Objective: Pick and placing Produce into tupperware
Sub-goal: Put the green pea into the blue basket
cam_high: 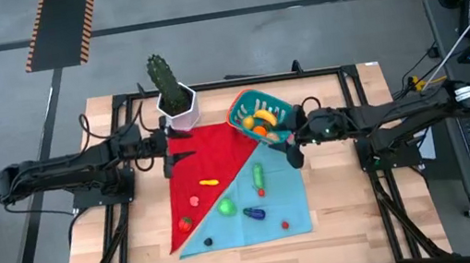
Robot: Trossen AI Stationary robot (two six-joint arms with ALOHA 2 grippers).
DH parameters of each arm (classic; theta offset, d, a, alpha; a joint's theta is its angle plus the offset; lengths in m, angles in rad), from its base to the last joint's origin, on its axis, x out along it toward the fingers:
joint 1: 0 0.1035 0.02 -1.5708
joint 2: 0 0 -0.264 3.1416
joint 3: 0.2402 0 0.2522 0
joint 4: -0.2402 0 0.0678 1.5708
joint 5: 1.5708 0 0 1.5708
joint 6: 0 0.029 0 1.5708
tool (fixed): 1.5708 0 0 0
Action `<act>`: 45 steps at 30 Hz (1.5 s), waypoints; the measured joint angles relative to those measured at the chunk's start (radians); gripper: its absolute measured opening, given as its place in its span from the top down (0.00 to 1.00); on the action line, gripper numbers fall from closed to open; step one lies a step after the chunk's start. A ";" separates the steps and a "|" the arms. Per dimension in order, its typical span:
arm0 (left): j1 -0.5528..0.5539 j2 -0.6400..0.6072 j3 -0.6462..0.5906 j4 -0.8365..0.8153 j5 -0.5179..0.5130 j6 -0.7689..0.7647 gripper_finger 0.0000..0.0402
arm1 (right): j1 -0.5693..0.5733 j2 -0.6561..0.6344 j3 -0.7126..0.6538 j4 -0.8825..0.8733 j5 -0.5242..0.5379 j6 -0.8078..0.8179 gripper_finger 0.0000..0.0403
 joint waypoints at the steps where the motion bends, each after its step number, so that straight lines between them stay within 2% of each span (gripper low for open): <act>1: -0.003 -0.007 -0.009 -0.002 0.000 -0.011 0.43 | 0.019 0.000 0.004 -0.013 0.036 0.021 0.30; 6: -0.021 -0.043 -0.055 -0.013 0.000 -0.026 0.43 | 0.123 0.021 0.020 -0.075 0.226 0.182 0.30; 11: -0.037 -0.079 -0.089 -0.010 0.000 -0.036 0.43 | 0.207 0.136 0.082 -0.077 0.316 0.293 0.30; 15: -0.049 -0.100 -0.107 -0.014 0.014 -0.044 0.43 | 0.232 0.296 0.231 -0.183 0.317 0.374 0.34; 22: -0.077 -0.116 -0.107 -0.069 0.022 -0.044 0.43 | 0.236 0.542 0.560 -0.572 0.317 0.680 0.42; 28: -0.105 -0.116 -0.107 -0.095 0.023 -0.022 0.43 | 0.236 0.666 0.755 -0.676 0.295 0.782 0.44; 34: -0.122 -0.115 -0.107 -0.122 0.024 -0.009 0.43 | 0.231 0.728 0.812 -0.681 0.276 0.788 0.43; 40: -0.131 -0.115 -0.107 -0.136 0.024 -0.010 0.43 | 0.202 0.741 0.814 -0.757 0.177 0.959 0.43; 45: -0.131 -0.115 -0.107 -0.171 0.024 -0.010 0.43 | 0.198 0.763 0.813 -0.776 0.150 0.994 0.43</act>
